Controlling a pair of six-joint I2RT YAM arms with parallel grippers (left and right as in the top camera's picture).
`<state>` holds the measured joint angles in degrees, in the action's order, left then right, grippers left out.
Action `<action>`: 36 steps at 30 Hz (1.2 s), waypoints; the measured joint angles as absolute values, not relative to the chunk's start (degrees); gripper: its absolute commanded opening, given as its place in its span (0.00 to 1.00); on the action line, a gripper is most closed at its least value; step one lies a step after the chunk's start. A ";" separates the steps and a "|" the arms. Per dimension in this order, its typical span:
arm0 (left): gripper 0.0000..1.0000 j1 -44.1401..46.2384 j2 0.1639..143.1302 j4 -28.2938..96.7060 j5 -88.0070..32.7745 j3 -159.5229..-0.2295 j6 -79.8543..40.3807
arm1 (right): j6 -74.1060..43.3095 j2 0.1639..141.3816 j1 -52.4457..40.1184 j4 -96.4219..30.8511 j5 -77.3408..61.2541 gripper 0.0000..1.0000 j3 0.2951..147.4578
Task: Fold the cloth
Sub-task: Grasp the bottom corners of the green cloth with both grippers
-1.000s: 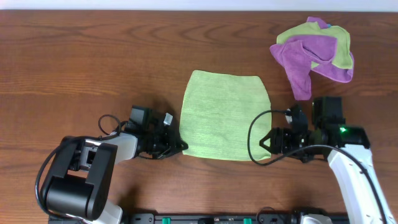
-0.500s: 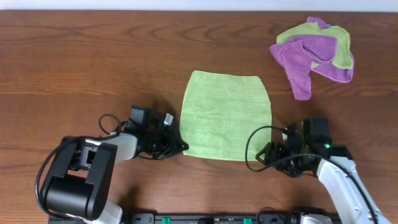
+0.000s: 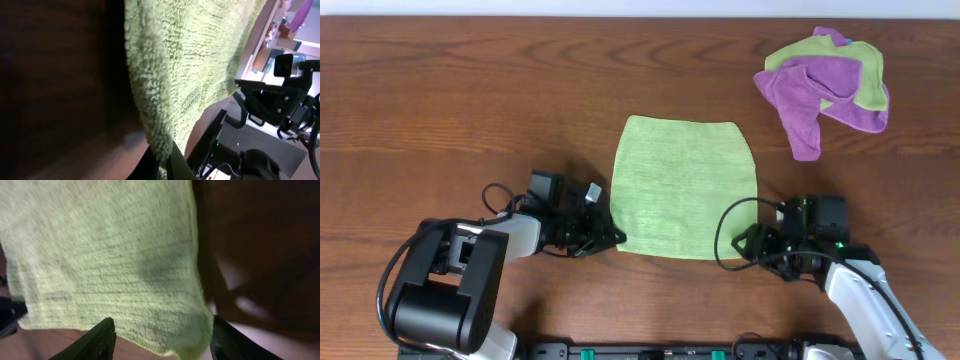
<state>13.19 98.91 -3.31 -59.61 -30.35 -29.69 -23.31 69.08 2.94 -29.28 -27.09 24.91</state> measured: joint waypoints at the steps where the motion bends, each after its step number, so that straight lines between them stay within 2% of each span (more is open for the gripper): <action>1: 0.06 13.19 98.91 -3.29 -59.68 -30.35 -29.69 | -23.55 69.08 2.94 -29.02 -27.00 0.59 24.91; 10: 0.06 13.19 98.91 -3.29 -60.05 -30.35 -29.56 | -24.82 70.26 2.94 -27.70 -26.04 0.58 24.91; 17: 0.06 13.19 98.91 -3.29 -60.34 -30.35 -29.54 | -25.21 73.82 2.94 -24.75 -26.81 0.50 25.12; 19: 0.06 13.19 98.91 -3.27 -60.73 -30.35 -29.54 | -25.32 74.98 2.94 -24.08 -27.27 0.38 25.41; 23: 0.06 13.19 98.91 -3.29 -61.39 -30.35 -29.54 | -25.41 77.30 3.16 -21.87 -27.57 0.05 25.43; 24: 0.06 13.19 98.91 -3.29 -61.52 -30.35 -29.54 | -25.28 77.62 3.27 -21.34 -27.16 0.01 25.39; 31: 0.06 12.10 98.91 -3.07 -63.42 -30.35 -28.99 | -25.65 78.39 3.27 -15.73 -27.75 0.01 25.02; 36: 0.06 7.55 98.45 2.11 -65.32 -30.33 -25.96 | -25.67 78.39 3.27 -15.40 -28.77 0.01 25.52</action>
<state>7.55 98.45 2.11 -65.32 -30.33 -25.96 -25.67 78.39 3.27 -15.40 -28.77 25.52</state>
